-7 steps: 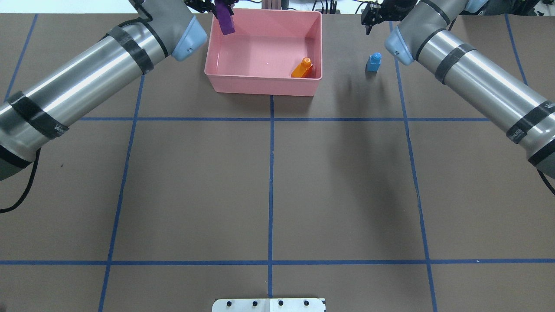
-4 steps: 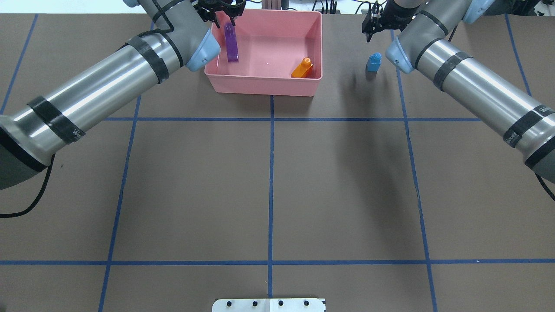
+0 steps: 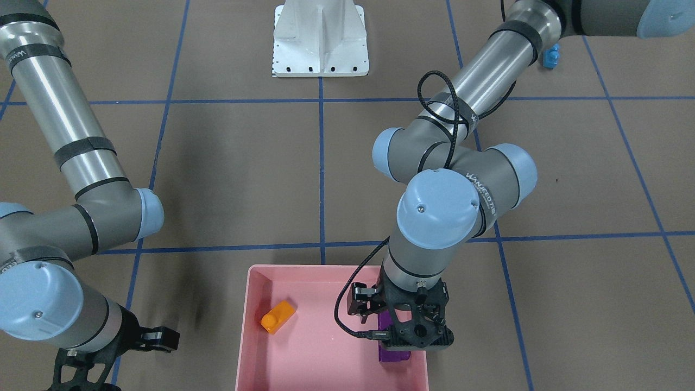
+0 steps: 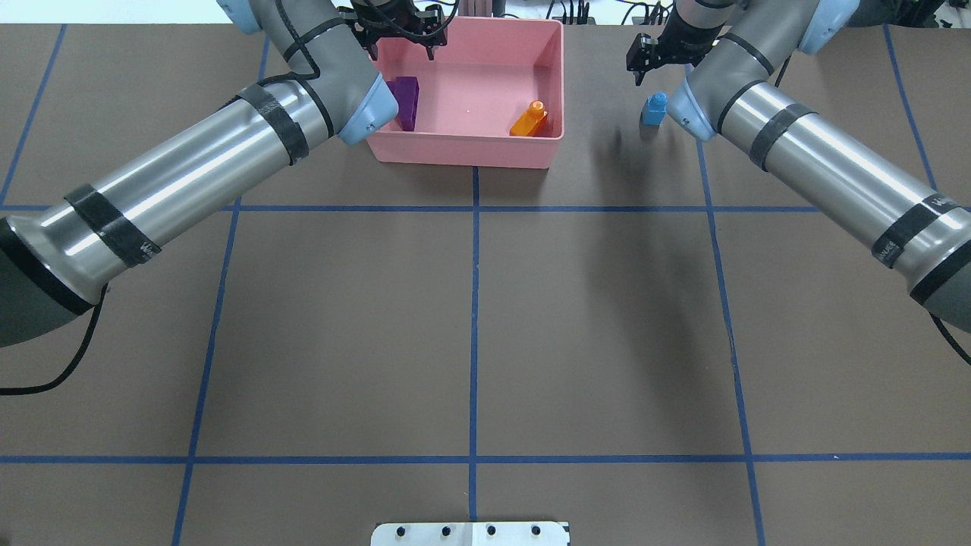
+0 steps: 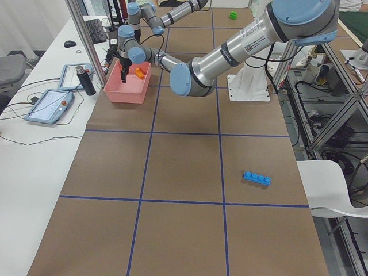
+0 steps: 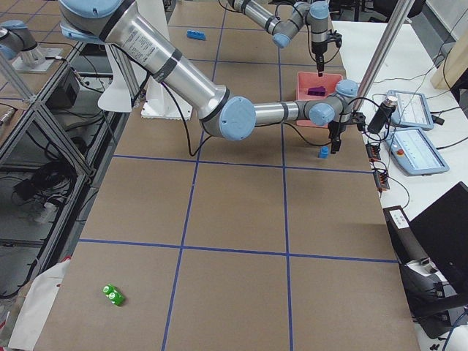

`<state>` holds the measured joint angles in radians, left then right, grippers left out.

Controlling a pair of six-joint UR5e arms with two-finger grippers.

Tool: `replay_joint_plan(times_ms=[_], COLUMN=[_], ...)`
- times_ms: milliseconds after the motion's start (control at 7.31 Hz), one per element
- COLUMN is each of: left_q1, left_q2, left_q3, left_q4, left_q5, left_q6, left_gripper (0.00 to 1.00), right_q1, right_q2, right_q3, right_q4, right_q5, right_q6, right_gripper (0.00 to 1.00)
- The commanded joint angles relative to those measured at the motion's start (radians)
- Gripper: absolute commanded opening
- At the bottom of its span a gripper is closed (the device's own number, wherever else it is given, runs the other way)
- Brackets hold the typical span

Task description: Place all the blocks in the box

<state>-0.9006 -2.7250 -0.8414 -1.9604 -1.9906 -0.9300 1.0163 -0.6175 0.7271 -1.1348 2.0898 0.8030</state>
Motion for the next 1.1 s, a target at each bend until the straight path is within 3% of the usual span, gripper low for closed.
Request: replay_joint_plan(times_ms=[0, 137, 274, 411, 684, 958], left_q1=[0.000, 0.000, 0.000, 0.000, 0.000, -0.018], left_q2=[0.002, 0.004, 0.004, 0.005, 0.022, 0.056], left_q3=[-0.007, -0.008, -0.010, -0.010, -0.022, -0.069], left_q4=[0.000, 0.000, 0.000, -0.002, -0.005, -0.005], left_q5=[0.000, 0.000, 0.000, 0.000, -0.008, -0.098], left_q6=[0.007, 0.007, 0.007, 0.007, 0.007, 0.082], left_gripper=[1.00, 1.00, 1.00, 1.00, 1.00, 1.00], right_q1=[-0.033, -0.054, -0.058, -0.056, -0.032, 0.033], right_q2=[-0.007, -0.010, -0.018, -0.019, -0.005, 0.031], right_q3=[0.000, 0.000, -0.002, 0.000, 0.018, 0.101], right_q4=[0.001, 0.003, 0.001, 0.003, 0.009, 0.006], right_q5=[-0.045, -0.075, -0.077, -0.077, -0.077, -0.016], right_q6=[0.040, 0.050, 0.054, 0.062, 0.125, 0.262], right_gripper=[0.97, 0.78, 0.18, 0.00, 0.00, 0.00])
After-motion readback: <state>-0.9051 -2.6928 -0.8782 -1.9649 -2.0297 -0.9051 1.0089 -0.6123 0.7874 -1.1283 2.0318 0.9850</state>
